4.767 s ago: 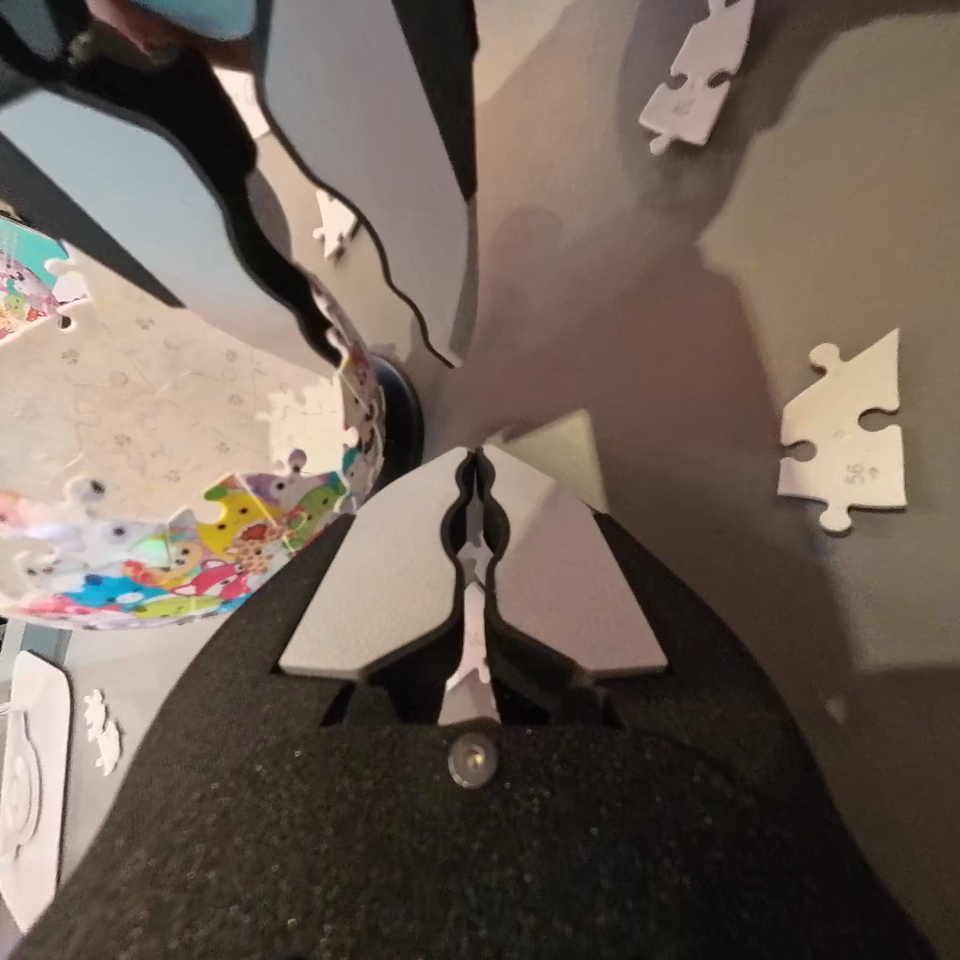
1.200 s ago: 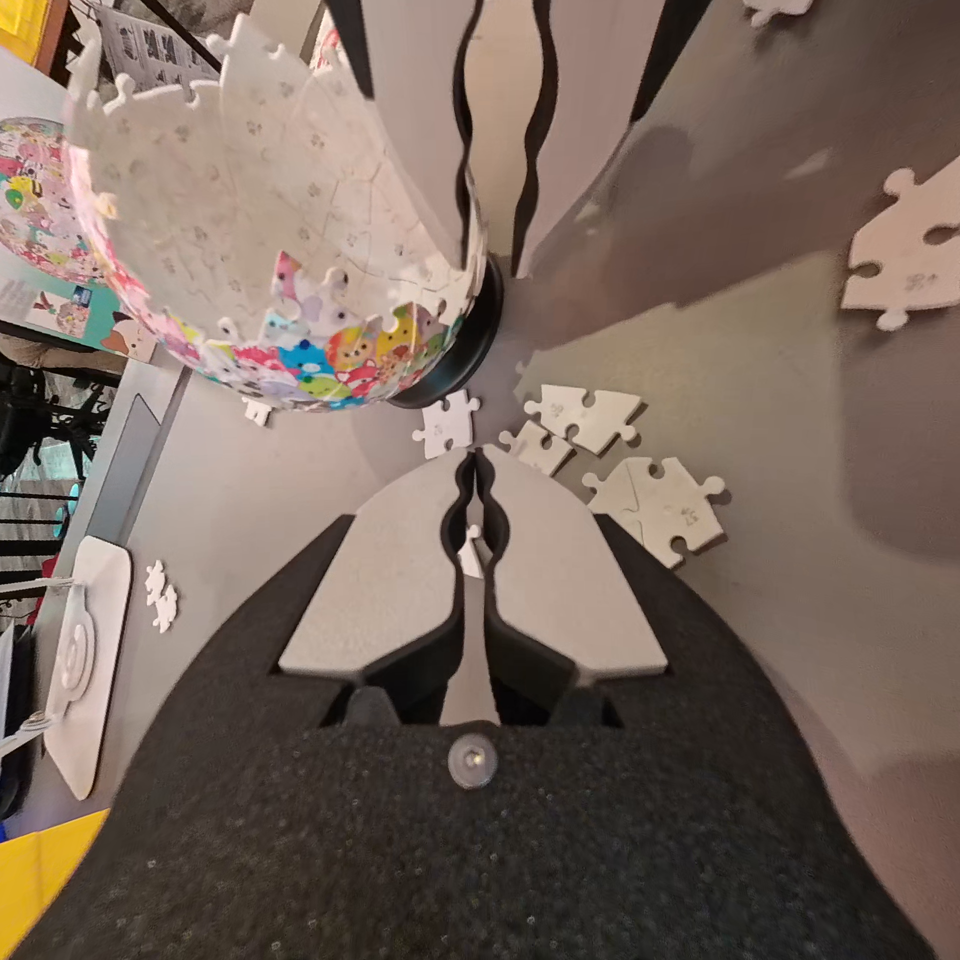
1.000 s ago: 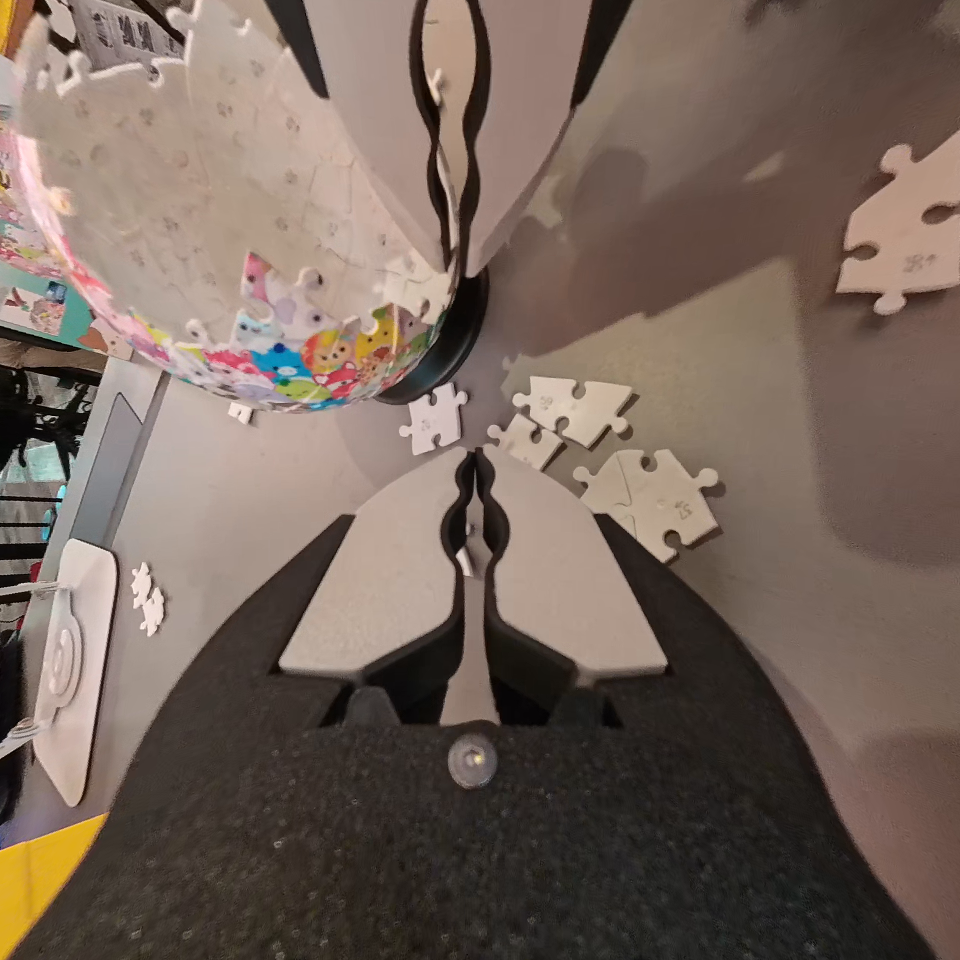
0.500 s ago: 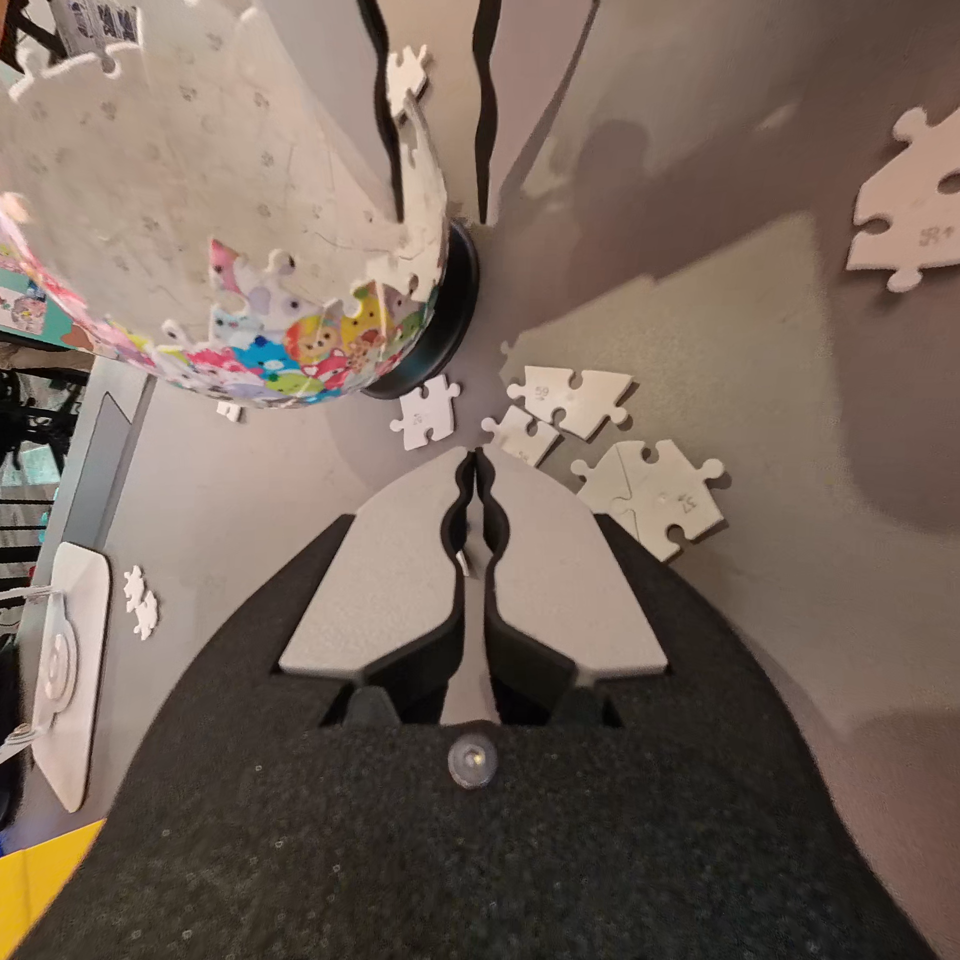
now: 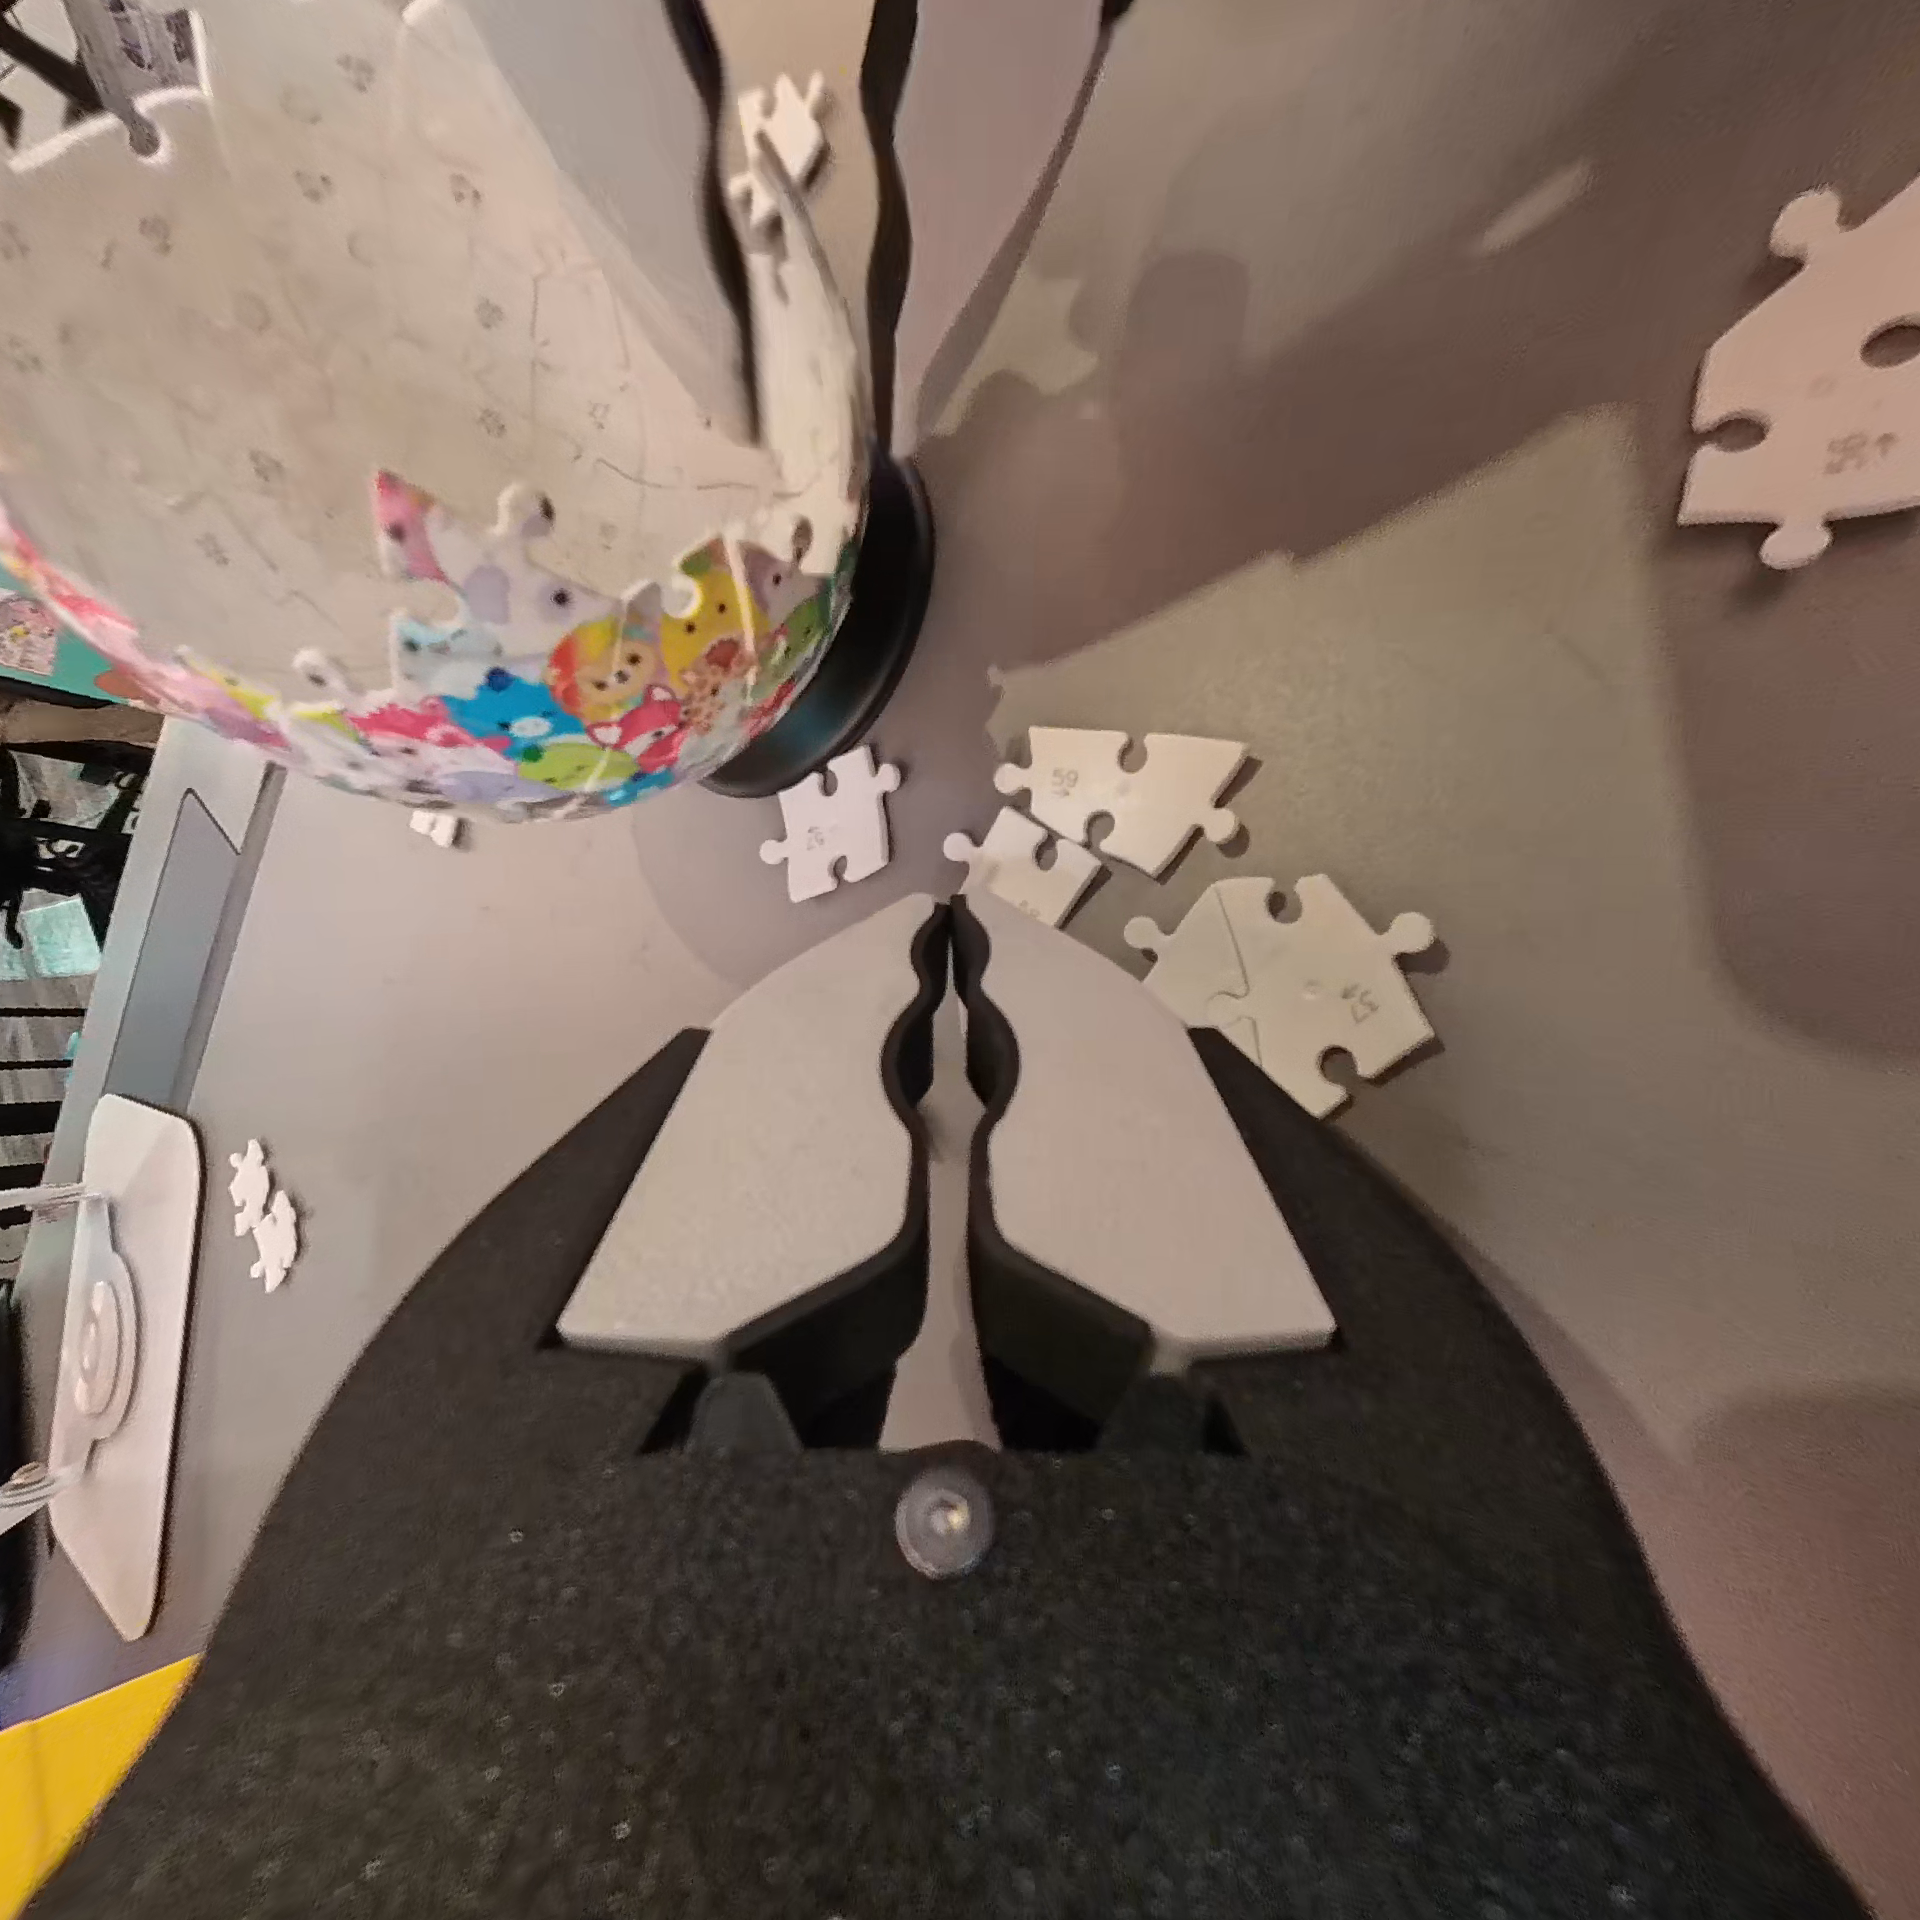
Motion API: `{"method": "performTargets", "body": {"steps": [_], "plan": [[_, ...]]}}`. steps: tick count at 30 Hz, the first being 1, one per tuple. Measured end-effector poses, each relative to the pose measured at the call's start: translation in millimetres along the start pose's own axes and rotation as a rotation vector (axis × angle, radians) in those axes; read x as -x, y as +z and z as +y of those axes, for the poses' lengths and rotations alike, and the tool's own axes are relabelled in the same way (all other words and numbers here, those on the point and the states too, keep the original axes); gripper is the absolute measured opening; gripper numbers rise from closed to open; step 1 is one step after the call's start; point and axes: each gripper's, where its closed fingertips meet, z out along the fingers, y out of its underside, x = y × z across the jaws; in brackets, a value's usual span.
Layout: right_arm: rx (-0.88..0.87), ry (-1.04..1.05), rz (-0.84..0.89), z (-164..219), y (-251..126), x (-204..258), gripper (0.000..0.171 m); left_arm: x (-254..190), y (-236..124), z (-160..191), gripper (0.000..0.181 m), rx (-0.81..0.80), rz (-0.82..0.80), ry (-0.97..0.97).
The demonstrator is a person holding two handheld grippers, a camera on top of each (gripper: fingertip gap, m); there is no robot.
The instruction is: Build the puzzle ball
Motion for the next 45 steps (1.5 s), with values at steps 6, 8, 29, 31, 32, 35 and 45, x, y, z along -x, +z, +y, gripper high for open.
{"method": "performTargets", "body": {"steps": [6, 8, 29, 31, 32, 35, 45], "plan": [[-0.133, 0.406, 0.122, 17, -54, -22, 0.052, 26, -9, -5, 0.005, -0.109, 0.021, -0.201], [-0.178, 0.578, 0.141, 30, -58, -19, 0.076, 46, -17, -13, 0.03, -0.192, 0.083, -0.385], [0.033, 0.749, -0.142, 49, 4, 13, 0.07, 128, 11, -61, 0.07, -0.312, 0.716, -0.621], [0.035, 0.752, -0.138, 49, 0, 13, 0.07, 128, 11, -60, 0.07, -0.318, 0.725, -0.617], [0.034, 0.753, -0.136, 49, -3, 13, 0.069, 128, 11, -59, 0.07, -0.322, 0.734, -0.622], [0.028, 0.754, -0.125, 44, -12, 10, 0.069, 130, 14, -54, 0.071, -0.331, 0.752, -0.651], [0.078, 0.814, -0.157, 54, 3, 17, 0.079, 125, 6, -68, 0.065, -0.383, 0.825, -0.636]]}}
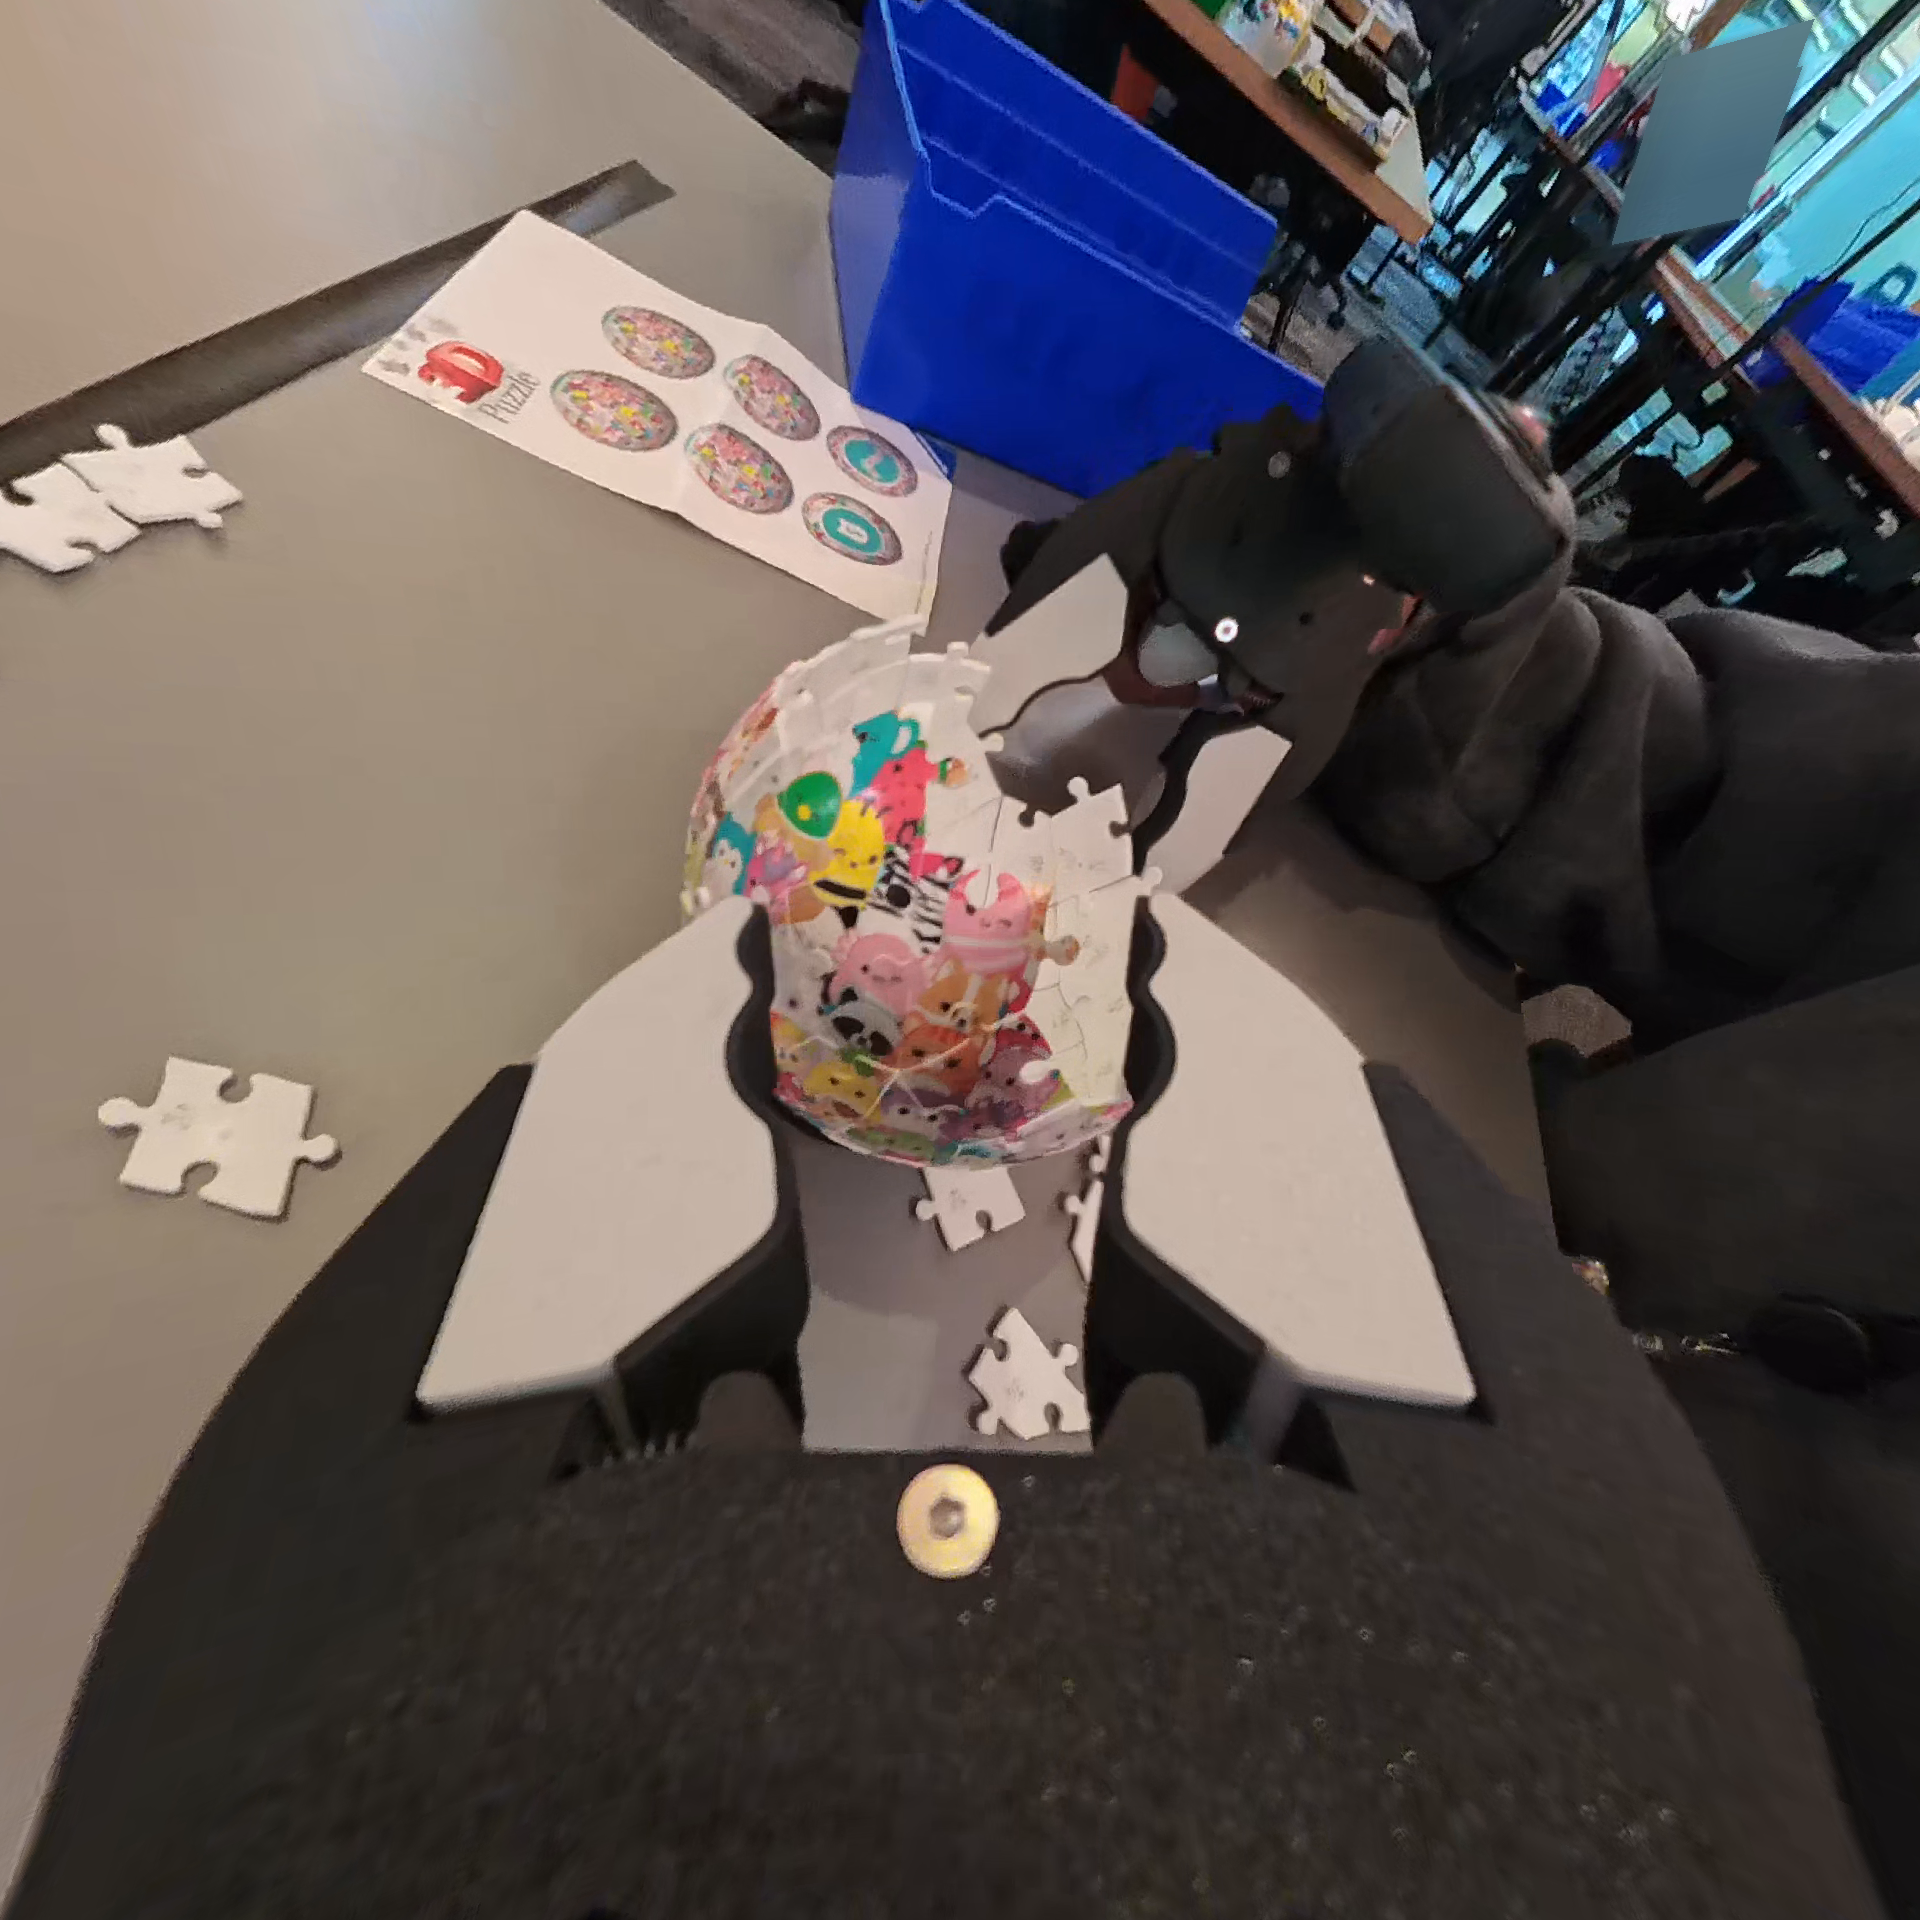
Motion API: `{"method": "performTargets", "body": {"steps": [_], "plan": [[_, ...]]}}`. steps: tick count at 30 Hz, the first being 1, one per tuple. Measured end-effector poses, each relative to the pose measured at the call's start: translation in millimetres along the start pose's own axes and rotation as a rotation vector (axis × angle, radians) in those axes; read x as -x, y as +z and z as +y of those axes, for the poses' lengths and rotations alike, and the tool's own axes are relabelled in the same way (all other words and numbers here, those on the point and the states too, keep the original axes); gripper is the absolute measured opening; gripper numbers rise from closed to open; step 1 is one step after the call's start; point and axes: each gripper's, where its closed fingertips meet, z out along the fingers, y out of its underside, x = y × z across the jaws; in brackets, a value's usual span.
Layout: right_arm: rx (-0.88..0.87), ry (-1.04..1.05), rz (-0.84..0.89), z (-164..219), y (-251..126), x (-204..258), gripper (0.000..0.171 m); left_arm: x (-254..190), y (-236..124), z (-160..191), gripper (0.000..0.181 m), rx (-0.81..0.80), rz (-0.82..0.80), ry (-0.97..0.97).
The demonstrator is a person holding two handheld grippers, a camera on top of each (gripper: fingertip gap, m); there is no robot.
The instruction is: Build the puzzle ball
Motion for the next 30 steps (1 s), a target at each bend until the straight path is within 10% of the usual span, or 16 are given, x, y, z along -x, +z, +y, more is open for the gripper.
{"method": "performTargets", "body": {"steps": [30], "plan": [[0.052, 0.037, -0.004, -11, -5, 25, 0.078, 48, 12, -6, 0.046, 0.071, -0.039, -0.014]]}}
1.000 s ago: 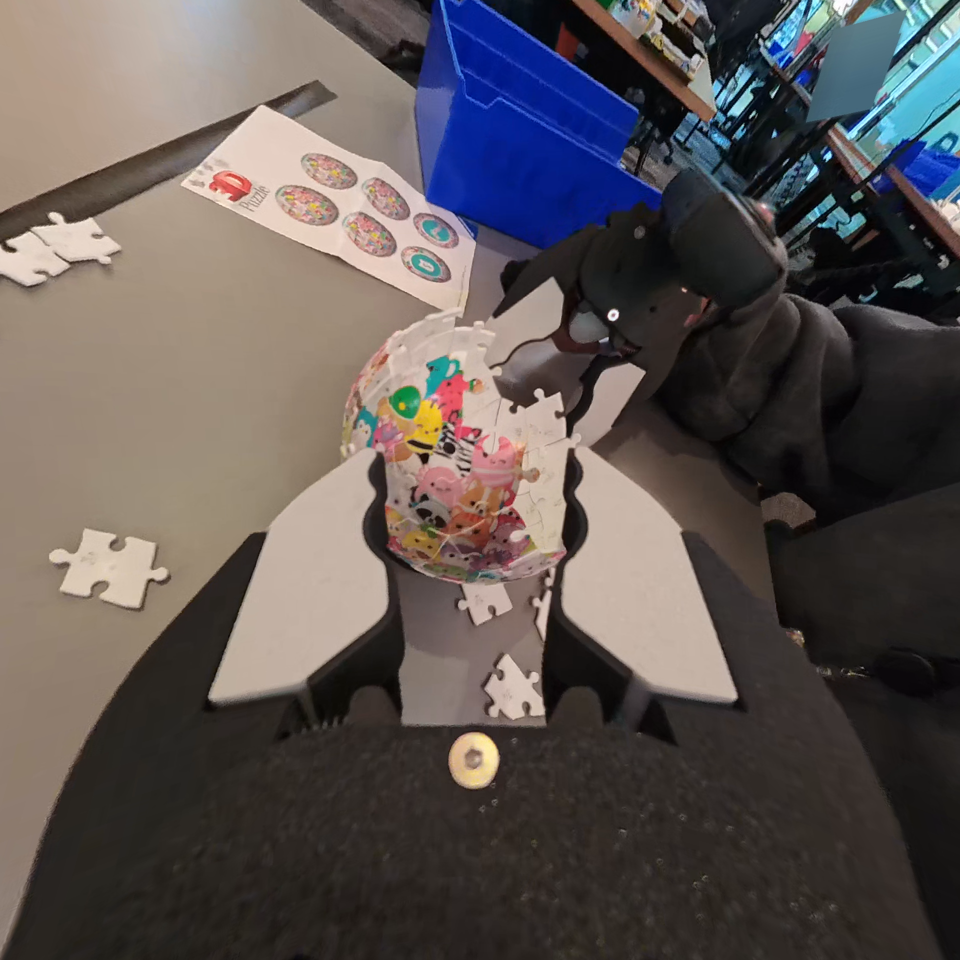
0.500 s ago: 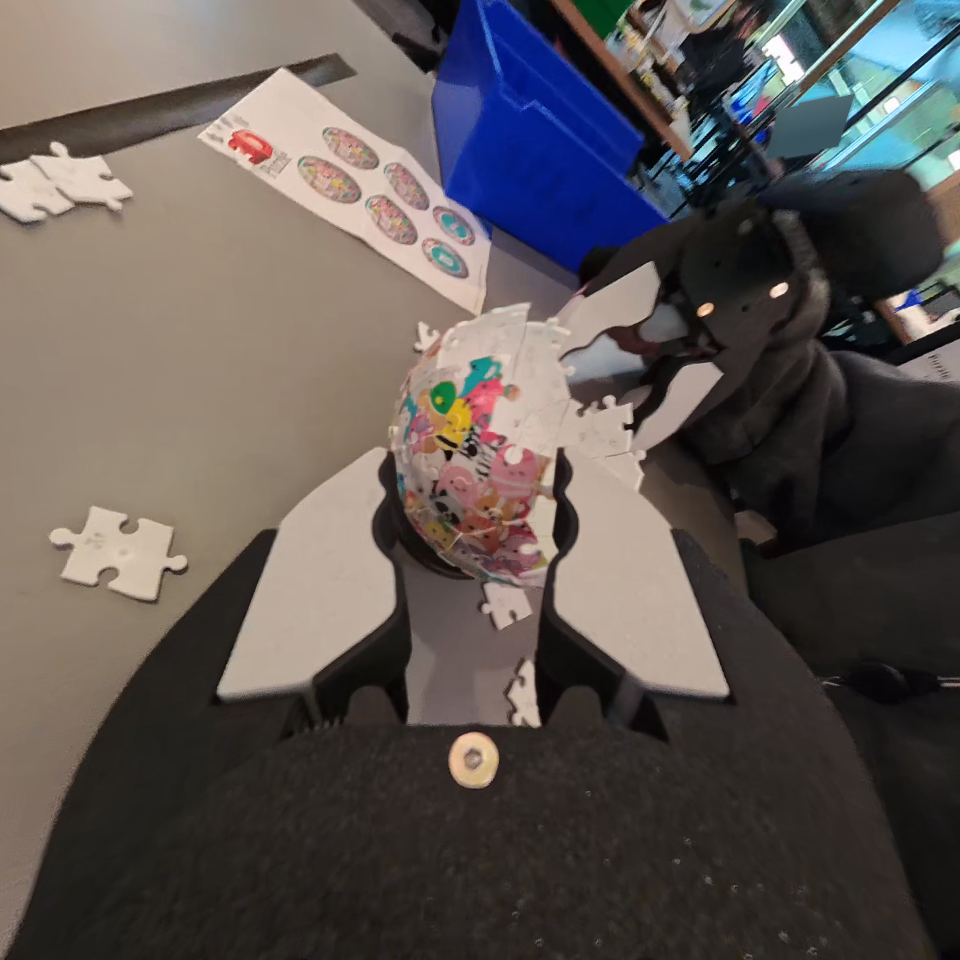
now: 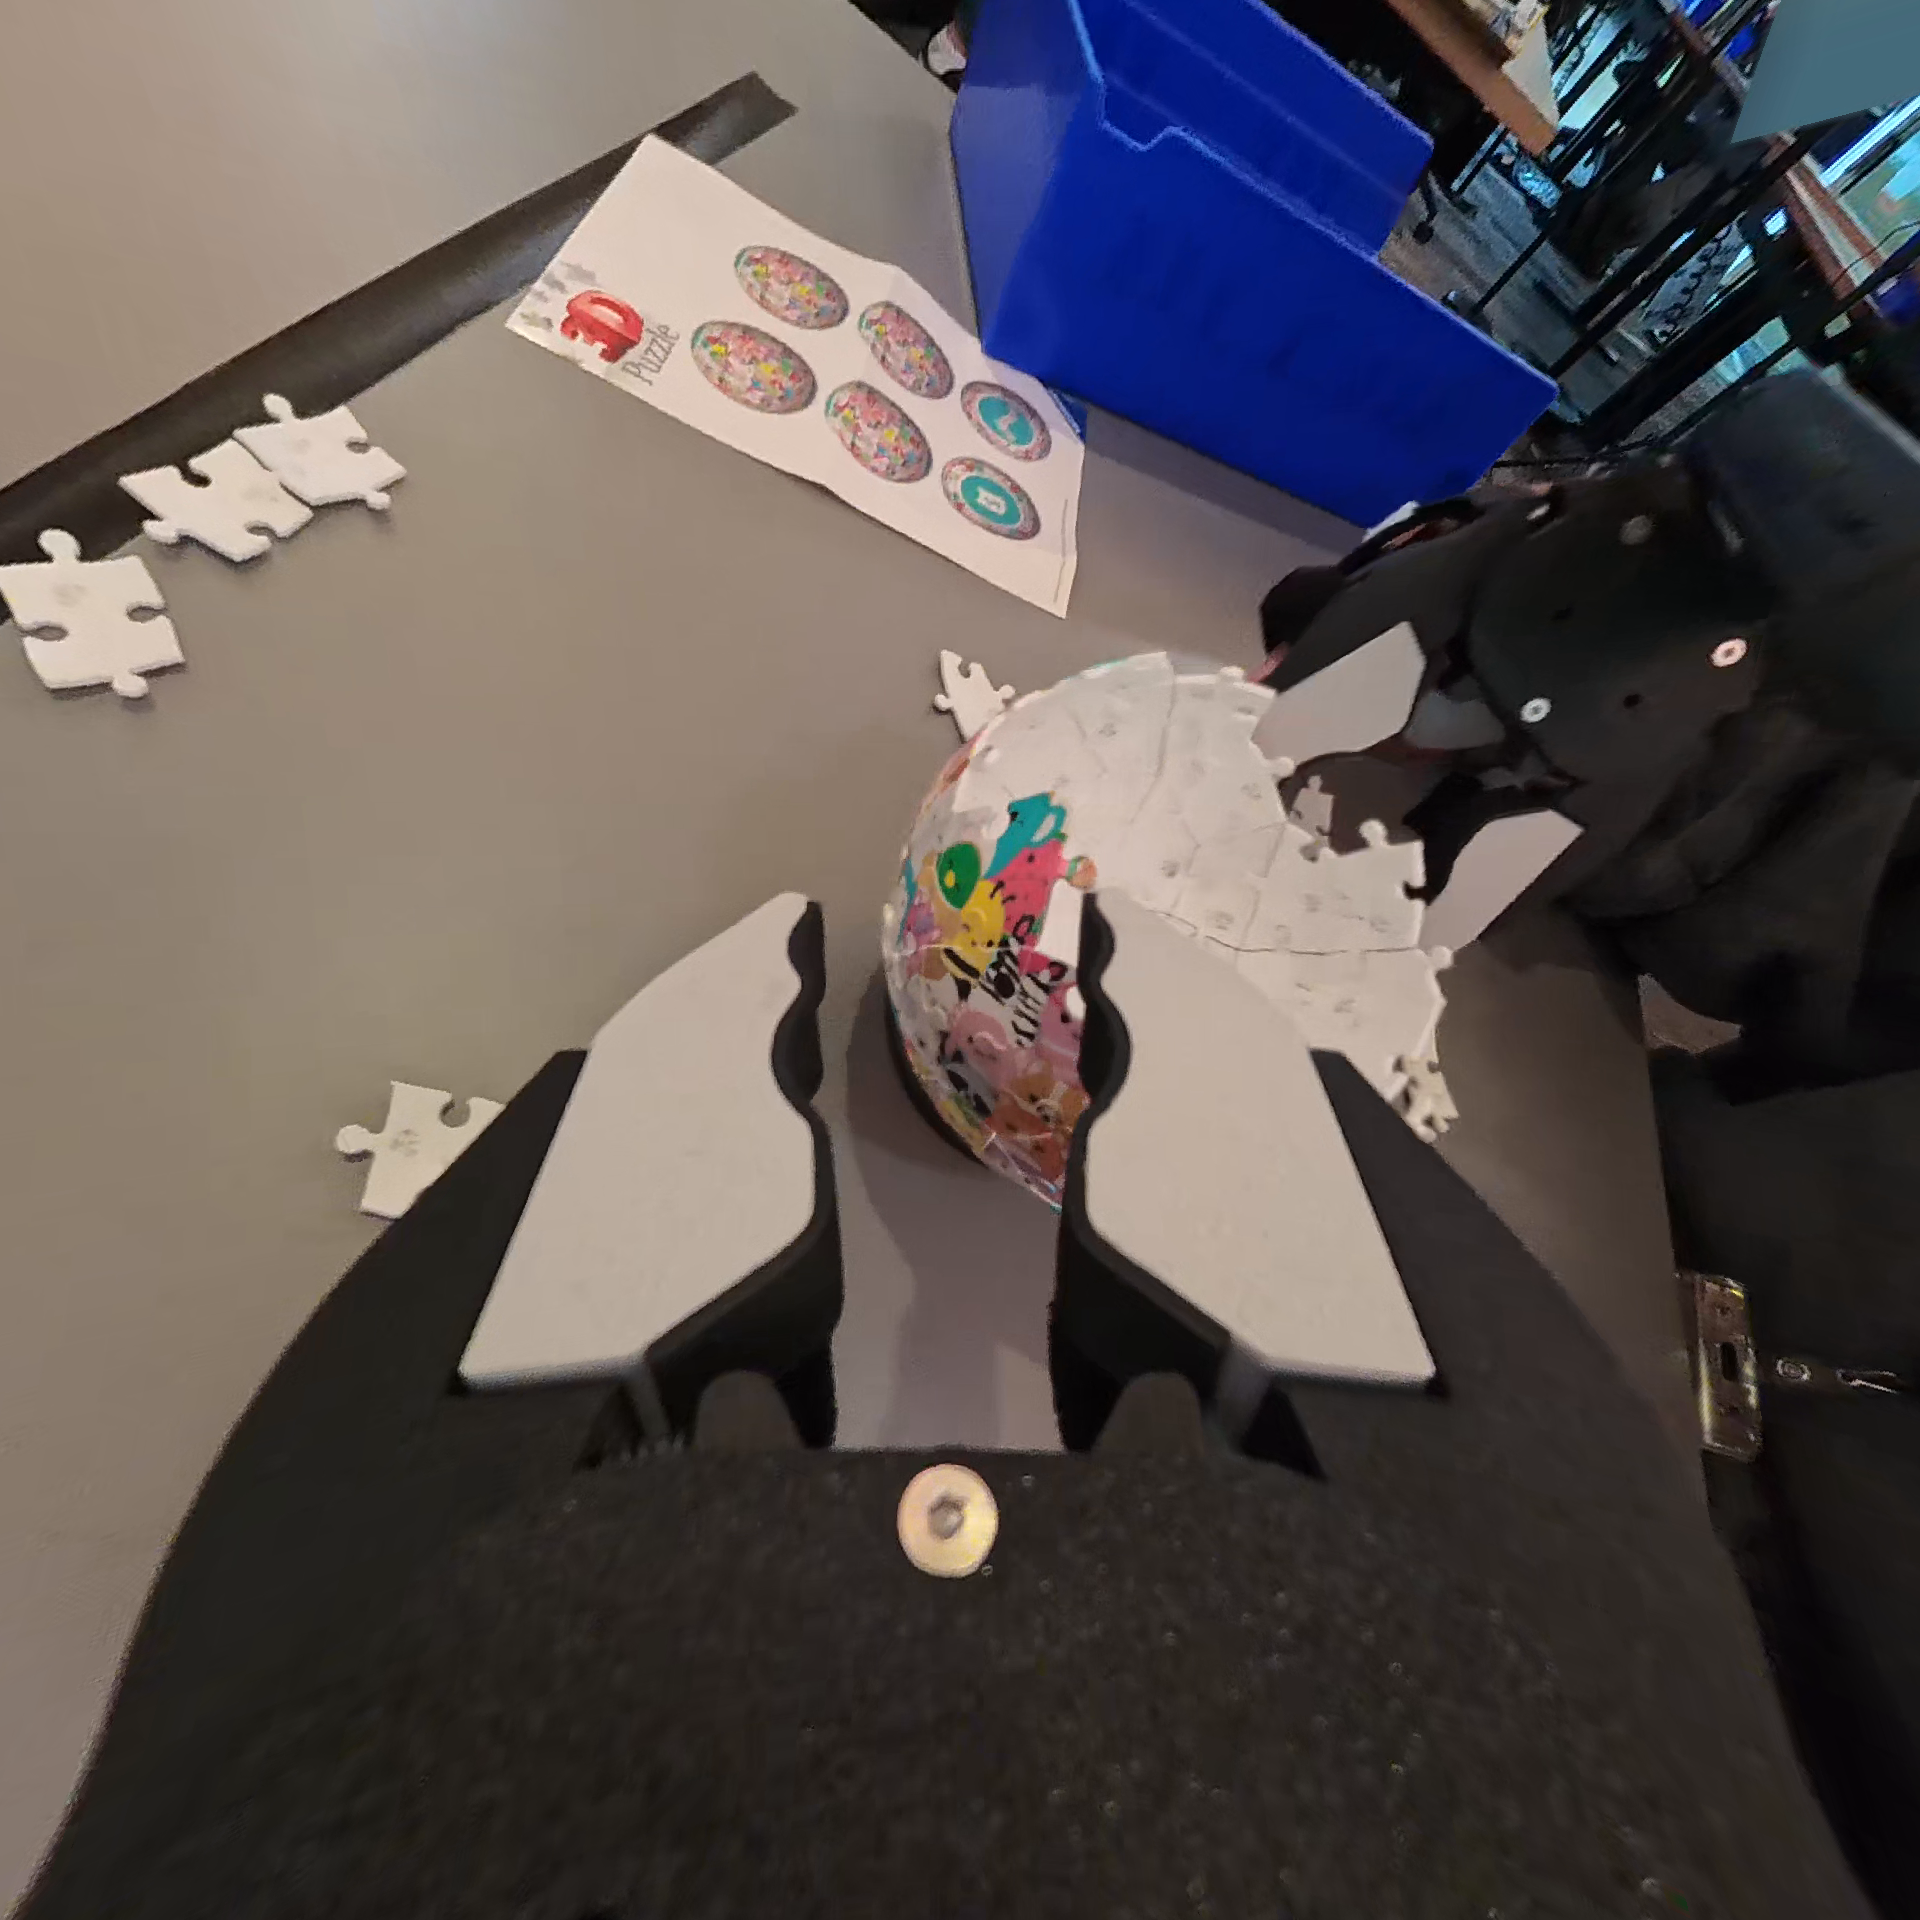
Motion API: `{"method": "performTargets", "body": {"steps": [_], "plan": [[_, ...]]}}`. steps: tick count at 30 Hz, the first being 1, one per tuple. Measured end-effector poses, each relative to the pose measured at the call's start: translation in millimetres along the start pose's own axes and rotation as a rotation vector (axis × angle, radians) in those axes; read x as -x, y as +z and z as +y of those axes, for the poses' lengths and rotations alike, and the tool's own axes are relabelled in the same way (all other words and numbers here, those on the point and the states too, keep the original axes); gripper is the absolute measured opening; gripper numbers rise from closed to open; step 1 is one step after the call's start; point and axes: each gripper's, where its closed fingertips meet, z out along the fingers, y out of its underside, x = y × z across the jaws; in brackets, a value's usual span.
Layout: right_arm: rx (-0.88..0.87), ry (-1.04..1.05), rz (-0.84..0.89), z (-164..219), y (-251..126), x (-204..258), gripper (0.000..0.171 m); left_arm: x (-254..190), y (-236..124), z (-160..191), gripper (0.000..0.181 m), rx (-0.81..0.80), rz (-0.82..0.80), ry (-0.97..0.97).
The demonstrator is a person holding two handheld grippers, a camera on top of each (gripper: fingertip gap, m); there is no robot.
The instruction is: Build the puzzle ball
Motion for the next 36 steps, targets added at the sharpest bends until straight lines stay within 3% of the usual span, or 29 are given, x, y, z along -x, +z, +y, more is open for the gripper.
{"method": "performTargets", "body": {"steps": [7, 14, 21, 32, 36], "plan": [[-0.062, 0.007, -0.005, -10, -16, 6, 0.077, 15, 7, 2, 0.045, 0.003, 0.013, -0.046], [0.049, 0.013, -0.026, 11, -7, 15, 0.077, 3, 0, -16, 0.045, -0.036, 0.041, 0.005], [0.032, 0.004, -0.069, 4, 1, 26, 0.076, 7, 8, -15, 0.038, 0.038, 0.02, 0.041], [-0.027, -0.005, -0.062, -8, -15, 26, 0.075, 27, 20, -4, 0.035, 0.094, -0.008, 0.016], [-0.005, 0.0, -0.035, 1, -15, 20, 0.075, 21, 7, -17, 0.037, 0.01, 0.027, -0.002]]}}
